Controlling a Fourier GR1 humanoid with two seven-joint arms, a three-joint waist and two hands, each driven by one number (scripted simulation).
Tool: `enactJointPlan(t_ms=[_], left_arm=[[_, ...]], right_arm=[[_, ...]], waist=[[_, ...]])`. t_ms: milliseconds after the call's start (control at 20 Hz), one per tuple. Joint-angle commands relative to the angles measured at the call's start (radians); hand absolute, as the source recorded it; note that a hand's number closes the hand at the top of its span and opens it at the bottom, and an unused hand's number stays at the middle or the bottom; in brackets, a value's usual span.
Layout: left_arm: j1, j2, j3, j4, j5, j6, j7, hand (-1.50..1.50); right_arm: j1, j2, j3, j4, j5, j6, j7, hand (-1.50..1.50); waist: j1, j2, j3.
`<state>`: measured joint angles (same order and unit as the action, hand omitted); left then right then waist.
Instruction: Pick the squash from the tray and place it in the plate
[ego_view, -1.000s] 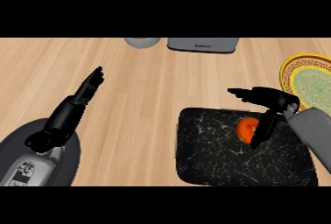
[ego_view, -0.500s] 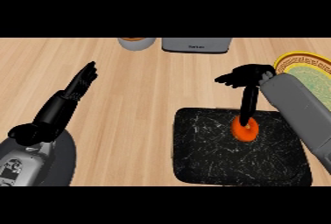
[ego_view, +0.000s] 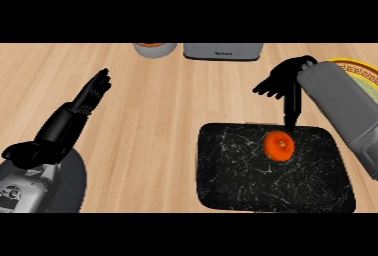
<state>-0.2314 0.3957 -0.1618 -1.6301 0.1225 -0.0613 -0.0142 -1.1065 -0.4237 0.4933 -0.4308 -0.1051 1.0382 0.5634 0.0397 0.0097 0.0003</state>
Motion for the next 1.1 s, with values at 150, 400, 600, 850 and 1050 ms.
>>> enactJointPlan(t_ms=[150, 400, 600, 850, 1050], left_arm=[[0.003, -0.010, 0.021, 0.019, -0.022, -0.016, -0.036, 0.00], [0.027, -0.049, -0.006, 0.043, -0.066, -0.003, -0.066, 0.00], [0.039, -0.039, 0.013, 0.016, -0.055, -0.018, -0.042, 0.00], [-0.002, -0.057, 0.012, 0.001, -0.046, -0.032, -0.004, 0.00], [0.040, -0.059, 0.027, 0.019, -0.065, -0.033, -0.056, 0.00]], right_arm=[[-0.118, 0.041, -0.013, 0.181, 0.068, 0.063, 0.013, -1.50], [-0.072, 0.018, 0.005, 0.194, 0.131, 0.064, -0.093, -1.50], [-0.084, 0.066, -0.015, 0.252, 0.125, 0.104, -0.072, -1.50], [-0.037, 0.025, 0.021, 0.229, 0.191, 0.146, -0.175, -1.50], [-0.028, 0.068, 0.037, 0.236, 0.229, 0.139, -0.194, -1.50]], waist=[[0.004, 0.005, 0.000], [0.002, 0.008, 0.001], [-0.003, 0.003, 0.000], [0.000, 0.007, 0.001], [0.002, 0.008, 0.001]])
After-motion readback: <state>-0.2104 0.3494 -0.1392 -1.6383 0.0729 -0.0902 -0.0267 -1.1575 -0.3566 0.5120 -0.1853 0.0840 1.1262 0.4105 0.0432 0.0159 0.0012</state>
